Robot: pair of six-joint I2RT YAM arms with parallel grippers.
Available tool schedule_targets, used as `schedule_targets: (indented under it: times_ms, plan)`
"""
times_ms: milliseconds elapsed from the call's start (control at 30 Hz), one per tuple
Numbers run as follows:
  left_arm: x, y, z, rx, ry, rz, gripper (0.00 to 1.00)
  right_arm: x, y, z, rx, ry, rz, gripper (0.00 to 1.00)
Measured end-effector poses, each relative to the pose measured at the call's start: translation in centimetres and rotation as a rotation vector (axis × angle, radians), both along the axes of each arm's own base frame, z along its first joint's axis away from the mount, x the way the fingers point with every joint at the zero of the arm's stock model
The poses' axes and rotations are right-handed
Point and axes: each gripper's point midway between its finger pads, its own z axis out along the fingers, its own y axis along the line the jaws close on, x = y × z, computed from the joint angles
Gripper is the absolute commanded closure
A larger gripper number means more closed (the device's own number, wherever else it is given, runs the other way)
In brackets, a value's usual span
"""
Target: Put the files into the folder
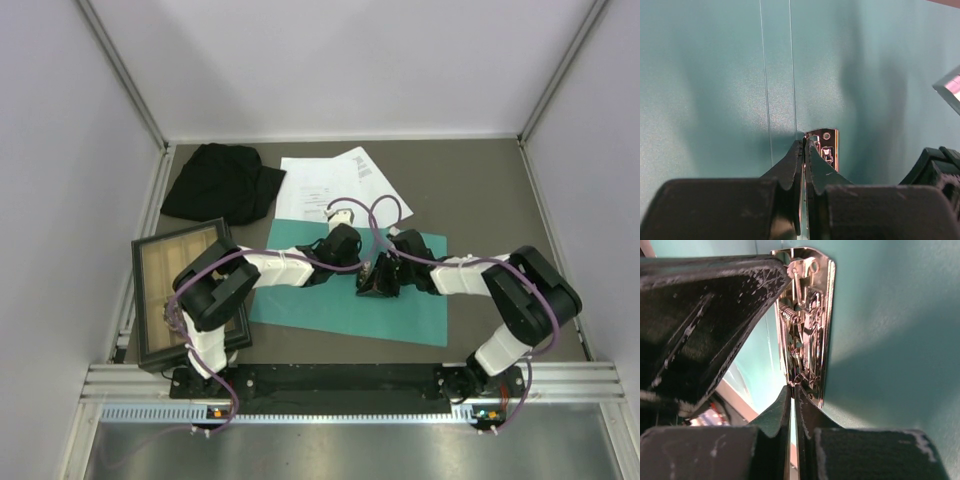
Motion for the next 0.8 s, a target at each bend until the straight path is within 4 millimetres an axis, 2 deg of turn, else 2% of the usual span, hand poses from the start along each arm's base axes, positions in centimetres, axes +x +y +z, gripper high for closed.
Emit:
schedule_targets:
  times_ms: [267,367,567,800]
  plan:
    - [-0.3,0.7,-0.1,0.047,-0.043,-0.068,1.00,-0.4,0.9,-0.2,0.041,0.091,-0.017,1.00]
    - [-0.6,0.9,0.0,0.048,-0.045,-0.075,1.00,-0.4,1.3,0.5,0.075,0.069,0.002,1.00]
    - [-1.8,1.6,-0.1,0.027,-0.017,-0.049,1.00,-1.4,0.4,1.5,0.022,0.090,0.010,1.00]
    - [-2.1,2.1,-0.1,-0.031,0.009,0.027,1.00,-1.7,0.2,0.6,-0.031,0.173,0.012,1.00]
